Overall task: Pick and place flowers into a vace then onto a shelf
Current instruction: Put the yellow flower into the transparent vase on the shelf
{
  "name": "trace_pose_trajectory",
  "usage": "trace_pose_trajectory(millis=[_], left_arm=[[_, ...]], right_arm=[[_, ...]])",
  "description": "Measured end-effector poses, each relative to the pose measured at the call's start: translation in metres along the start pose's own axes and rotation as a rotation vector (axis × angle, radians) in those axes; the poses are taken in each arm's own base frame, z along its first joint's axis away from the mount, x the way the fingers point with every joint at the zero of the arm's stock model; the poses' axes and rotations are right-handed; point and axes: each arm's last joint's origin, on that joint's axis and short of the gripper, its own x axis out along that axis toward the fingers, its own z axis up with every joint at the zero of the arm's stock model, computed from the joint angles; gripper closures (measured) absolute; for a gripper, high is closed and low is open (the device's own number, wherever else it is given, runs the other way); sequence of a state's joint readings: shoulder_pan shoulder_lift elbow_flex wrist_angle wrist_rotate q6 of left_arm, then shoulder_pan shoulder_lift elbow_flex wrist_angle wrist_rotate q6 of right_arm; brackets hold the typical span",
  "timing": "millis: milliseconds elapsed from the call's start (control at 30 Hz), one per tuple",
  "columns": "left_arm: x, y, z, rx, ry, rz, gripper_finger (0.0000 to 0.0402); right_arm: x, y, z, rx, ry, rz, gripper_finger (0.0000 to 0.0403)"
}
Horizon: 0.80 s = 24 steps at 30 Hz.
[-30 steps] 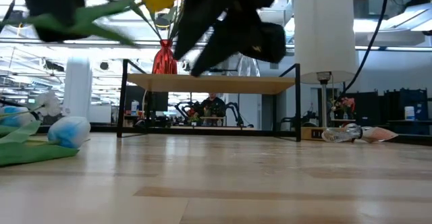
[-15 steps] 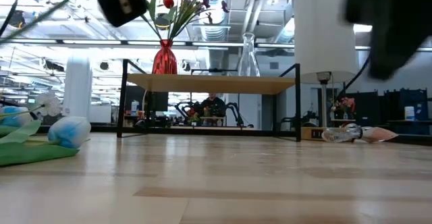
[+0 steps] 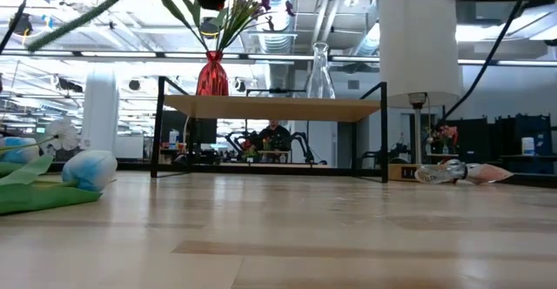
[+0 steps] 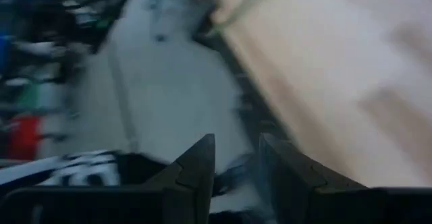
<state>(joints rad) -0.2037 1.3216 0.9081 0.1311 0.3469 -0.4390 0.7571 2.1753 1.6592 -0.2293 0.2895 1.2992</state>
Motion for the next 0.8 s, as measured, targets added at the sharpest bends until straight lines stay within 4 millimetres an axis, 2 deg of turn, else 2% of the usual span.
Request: trace_pose_trajectory(millis=[233,333,500,633,800], left_arm=[[-0.015,0.021,0.024,0.027,-0.031,-0.023,0.0399],[-0.024,0.024,0.039,0.037,-0.067,-0.056,0.0399],[-0.041,0.025,0.065,0.076,-0.148,-0.045,0.0399],[-0.055,0.029,0.082,0.12,-0.225,0.051,0.0399],[-0.069,0.036,0.091,0.135,-0.296,0.225,0.0399]], right_arm=[[0.034,0.001,0.019,-0.038,0.009,0.244,0.0322],[0.055,-0.009,0.028,-0.069,-0.027,0.317,0.0333],[0.091,-0.031,0.053,-0.066,-0.199,0.475,0.0347],[0.093,-0.035,0.078,-0.089,-0.439,0.615,0.0356],[0.076,-0.023,0.093,-0.232,-0.642,0.483,0.0373]])
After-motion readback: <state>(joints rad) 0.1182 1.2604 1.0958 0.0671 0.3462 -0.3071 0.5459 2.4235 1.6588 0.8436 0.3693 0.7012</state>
